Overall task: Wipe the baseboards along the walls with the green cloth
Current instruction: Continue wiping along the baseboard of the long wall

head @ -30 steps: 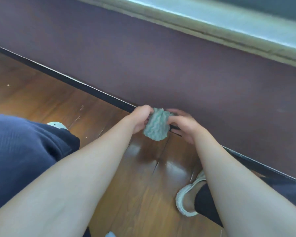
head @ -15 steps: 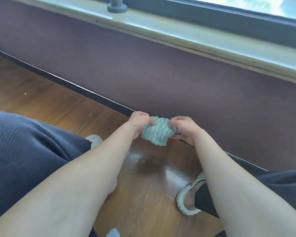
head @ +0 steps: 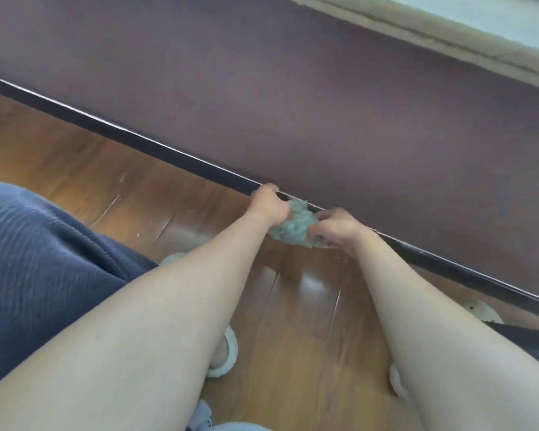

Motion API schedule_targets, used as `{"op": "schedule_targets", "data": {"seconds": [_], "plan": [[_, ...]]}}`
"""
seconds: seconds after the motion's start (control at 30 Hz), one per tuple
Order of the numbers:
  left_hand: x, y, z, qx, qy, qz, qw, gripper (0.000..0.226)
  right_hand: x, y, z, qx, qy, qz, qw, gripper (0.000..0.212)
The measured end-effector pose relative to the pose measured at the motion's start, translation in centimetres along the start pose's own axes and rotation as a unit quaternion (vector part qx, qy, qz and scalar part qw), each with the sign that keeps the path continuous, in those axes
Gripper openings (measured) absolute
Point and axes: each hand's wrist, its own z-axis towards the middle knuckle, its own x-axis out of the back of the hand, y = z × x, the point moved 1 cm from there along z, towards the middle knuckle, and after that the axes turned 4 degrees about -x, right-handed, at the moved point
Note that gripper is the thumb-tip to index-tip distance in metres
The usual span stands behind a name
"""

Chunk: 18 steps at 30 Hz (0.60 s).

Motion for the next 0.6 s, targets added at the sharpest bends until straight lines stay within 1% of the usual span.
{"op": "schedule_targets", "data": {"seconds": [0.03, 0.07, 0.1, 0.17, 0.23, 0.27, 0.3, 0.37, 0.43, 0.47, 0.53, 0.6], "plan": [[-0.5, -0.5, 1.1, 0.013, 0.002, 0.038, 0.999, 0.054, -0.2, -0.2, 0.8, 0.007, 0.012, -0.044, 0.999, 0.009], [-1.0, -0.9, 2.1, 0.023, -0.004, 0.067, 0.997, 0.046, -0.4, -0.3, 1.8, 0.015, 0.021, -0.085, 0.996, 0.007], [-1.5, -1.2, 2.8, 0.030, -0.018, 0.098, 0.995, 0.039, -0.5, -0.3, 2.9, 0.024, 0.029, -0.122, 0.992, 0.012], [-2.9, -2.0, 4.2, 0.038, -0.024, 0.144, 0.989, 0.027, 0.0, 0.2, 5.1, 0.034, 0.028, -0.182, 0.982, 0.011], [-4.1, -3.0, 5.3, 0.047, -0.012, 0.163, 0.985, 0.021, 0.5, 1.4, 6.7, 0.024, 0.029, -0.183, 0.982, 0.028], [-4.6, -3.3, 5.7, 0.050, -0.007, 0.156, 0.986, 0.017, 0.7, 1.7, 7.3, 0.024, 0.034, -0.177, 0.983, 0.031], [-4.9, -3.4, 5.8, 0.054, -0.003, 0.138, 0.989, 0.012, 0.8, 2.0, 7.9, 0.034, 0.036, -0.173, 0.984, 0.029], [-5.8, -4.2, 6.8, 0.070, 0.011, 0.108, 0.992, 0.013, 0.9, 2.3, 9.0, 0.046, 0.017, -0.158, 0.986, 0.020], [-6.4, -4.4, 7.6, 0.072, 0.036, 0.079, 0.994, 0.013, 0.9, 2.1, 9.8, 0.044, -0.021, -0.138, 0.989, 0.023], [-6.6, -4.5, 8.2, 0.076, 0.052, 0.046, 0.995, 0.012, 1.1, 1.8, 10.1, 0.038, -0.039, -0.120, 0.991, 0.024], [-7.0, -5.0, 9.7, 0.104, 0.090, -0.043, 0.990, 0.020, 1.8, 1.2, 10.6, 0.028, -0.071, -0.090, 0.993, 0.020], [-7.0, -5.5, 11.0, 0.141, 0.148, -0.148, 0.968, 0.022, 2.5, 1.0, 11.0, 0.024, -0.101, -0.093, 0.990, 0.016]]}}
